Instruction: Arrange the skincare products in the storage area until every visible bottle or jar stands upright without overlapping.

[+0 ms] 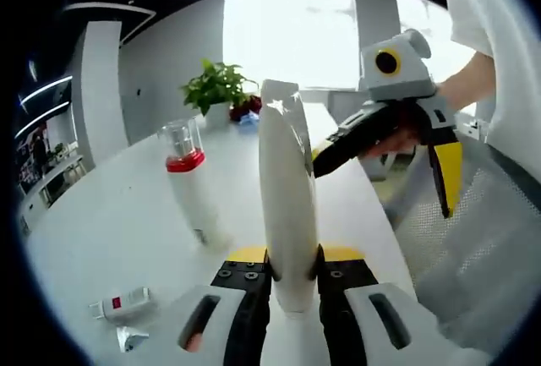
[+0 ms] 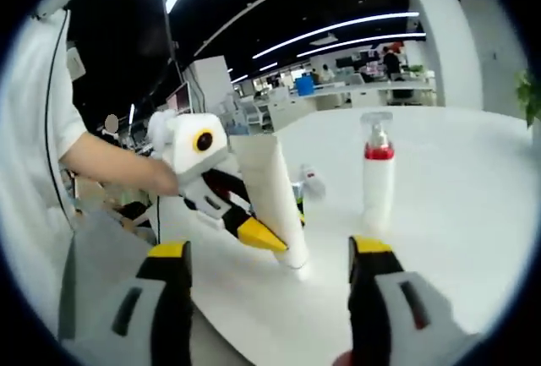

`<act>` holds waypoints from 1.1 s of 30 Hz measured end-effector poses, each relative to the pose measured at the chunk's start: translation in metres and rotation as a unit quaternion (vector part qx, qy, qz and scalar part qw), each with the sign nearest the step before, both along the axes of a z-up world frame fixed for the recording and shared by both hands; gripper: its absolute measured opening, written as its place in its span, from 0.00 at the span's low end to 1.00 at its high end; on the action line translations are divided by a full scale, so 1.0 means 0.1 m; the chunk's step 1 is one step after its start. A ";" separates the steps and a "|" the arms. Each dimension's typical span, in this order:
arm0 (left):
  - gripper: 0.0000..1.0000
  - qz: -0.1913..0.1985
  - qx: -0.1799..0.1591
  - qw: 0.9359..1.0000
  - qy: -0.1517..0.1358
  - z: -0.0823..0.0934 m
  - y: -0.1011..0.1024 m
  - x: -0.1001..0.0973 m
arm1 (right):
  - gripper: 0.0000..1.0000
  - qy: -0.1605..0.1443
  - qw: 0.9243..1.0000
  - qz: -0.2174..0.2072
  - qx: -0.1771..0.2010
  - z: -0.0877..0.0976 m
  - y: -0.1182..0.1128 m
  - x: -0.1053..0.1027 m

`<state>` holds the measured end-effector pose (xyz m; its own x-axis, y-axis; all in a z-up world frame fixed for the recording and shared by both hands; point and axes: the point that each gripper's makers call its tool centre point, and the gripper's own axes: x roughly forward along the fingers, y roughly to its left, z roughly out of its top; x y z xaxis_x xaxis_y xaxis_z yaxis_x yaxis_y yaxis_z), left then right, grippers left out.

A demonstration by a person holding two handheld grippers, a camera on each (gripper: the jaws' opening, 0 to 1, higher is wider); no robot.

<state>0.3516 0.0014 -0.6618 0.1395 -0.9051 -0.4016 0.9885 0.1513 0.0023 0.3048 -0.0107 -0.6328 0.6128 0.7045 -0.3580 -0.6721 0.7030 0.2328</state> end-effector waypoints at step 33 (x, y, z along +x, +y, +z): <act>0.18 0.025 -0.013 1.000 -0.007 0.02 -0.15 0.98 | 0.92 0.020 0.998 -0.063 -0.005 -0.08 -0.33 0.06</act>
